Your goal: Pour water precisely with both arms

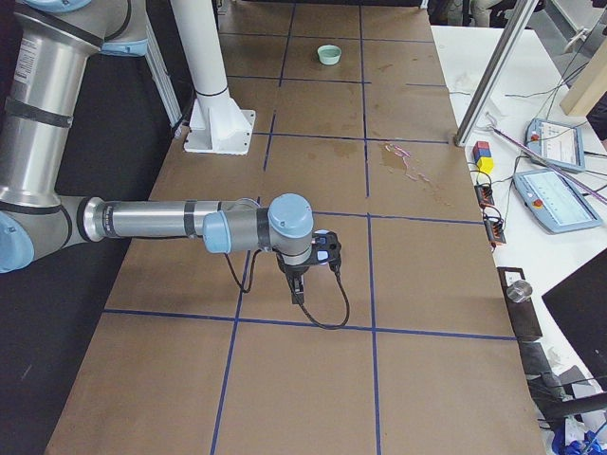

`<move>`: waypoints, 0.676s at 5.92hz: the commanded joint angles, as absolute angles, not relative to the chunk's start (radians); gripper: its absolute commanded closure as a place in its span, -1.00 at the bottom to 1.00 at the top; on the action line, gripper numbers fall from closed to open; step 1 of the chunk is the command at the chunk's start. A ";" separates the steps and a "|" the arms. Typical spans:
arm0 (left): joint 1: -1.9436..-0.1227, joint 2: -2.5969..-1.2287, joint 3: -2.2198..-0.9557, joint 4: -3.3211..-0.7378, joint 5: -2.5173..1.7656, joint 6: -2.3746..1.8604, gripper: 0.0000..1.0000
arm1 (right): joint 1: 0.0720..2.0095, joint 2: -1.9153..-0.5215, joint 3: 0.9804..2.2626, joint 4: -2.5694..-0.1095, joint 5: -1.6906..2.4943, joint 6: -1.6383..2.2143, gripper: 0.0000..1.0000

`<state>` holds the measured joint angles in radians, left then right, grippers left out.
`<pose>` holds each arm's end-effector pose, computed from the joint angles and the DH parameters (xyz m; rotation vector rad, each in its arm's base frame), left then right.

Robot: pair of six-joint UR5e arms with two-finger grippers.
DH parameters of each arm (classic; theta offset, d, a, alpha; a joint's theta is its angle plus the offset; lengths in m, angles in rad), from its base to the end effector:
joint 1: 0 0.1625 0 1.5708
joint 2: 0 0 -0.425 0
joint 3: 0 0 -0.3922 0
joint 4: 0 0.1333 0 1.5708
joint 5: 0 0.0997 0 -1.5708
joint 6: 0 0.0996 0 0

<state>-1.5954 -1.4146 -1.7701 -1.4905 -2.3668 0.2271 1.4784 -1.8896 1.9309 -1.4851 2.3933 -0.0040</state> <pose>-0.0725 -0.4211 0.6388 0.0651 0.7951 0.1769 0.0263 -0.3701 0.6045 0.0834 -0.8265 -0.1430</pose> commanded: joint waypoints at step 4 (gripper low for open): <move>-1.595 -1.408 -1.802 -1.482 -2.362 0.224 -1.00 | 1.464 -1.881 1.928 -1.485 2.385 -0.002 -1.00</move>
<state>-1.5954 -1.4090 -1.8036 -1.4821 -2.3617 0.2250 1.4700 -1.8828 1.9295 -1.4856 2.3895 0.0009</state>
